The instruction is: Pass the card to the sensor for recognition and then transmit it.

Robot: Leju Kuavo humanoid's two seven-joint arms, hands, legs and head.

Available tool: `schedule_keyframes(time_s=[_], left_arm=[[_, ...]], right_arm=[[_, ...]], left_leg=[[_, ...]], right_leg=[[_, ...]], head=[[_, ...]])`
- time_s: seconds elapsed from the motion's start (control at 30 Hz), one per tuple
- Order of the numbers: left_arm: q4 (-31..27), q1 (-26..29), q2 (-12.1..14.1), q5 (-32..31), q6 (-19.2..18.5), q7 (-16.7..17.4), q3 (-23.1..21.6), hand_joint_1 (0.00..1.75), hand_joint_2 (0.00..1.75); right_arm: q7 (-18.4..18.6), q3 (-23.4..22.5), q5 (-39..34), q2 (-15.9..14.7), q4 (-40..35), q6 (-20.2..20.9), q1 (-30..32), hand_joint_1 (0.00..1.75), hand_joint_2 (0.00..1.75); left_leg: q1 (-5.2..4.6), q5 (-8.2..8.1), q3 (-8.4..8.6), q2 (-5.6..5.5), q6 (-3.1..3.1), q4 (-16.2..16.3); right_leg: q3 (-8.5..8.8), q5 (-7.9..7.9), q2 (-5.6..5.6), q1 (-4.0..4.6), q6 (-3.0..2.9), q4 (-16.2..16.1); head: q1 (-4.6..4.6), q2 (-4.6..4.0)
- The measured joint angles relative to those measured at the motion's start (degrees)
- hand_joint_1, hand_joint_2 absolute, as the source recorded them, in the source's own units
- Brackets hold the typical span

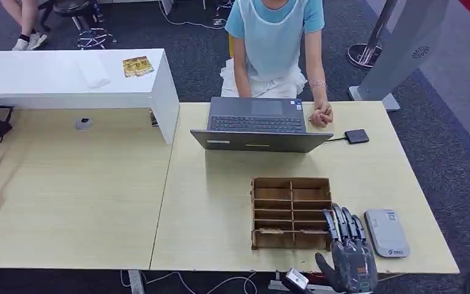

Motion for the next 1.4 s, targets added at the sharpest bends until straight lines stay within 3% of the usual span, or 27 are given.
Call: schedule_keyframes(time_s=[1.03, 1.4], left_arm=[[0.0, 0.0, 0.0, 0.0, 0.0, -1.2, 0.8, 0.00, 0.00], [0.0, 0.0, 0.0, 0.9, -0.8, -1.4, 1.5, 0.00, 0.00]], right_arm=[[-3.1, -1.3, -1.9, 0.8, 0.0, 2.5, -0.6, 0.00, 1.75], [-3.6, -1.2, -2.3, 0.9, 0.0, 3.2, -1.0, 0.09, 1.75]], left_leg=[[0.00, 0.00, -0.01, 0.00, 0.00, 0.0], [0.00, 0.00, -0.01, -0.01, 0.00, 0.0]], right_leg=[[0.00, 0.00, 0.00, 0.00, 0.00, 0.0], [0.00, 0.00, 0.00, 0.00, 0.00, 0.0]], head=[[0.02, 0.02], [0.00, 0.02]])
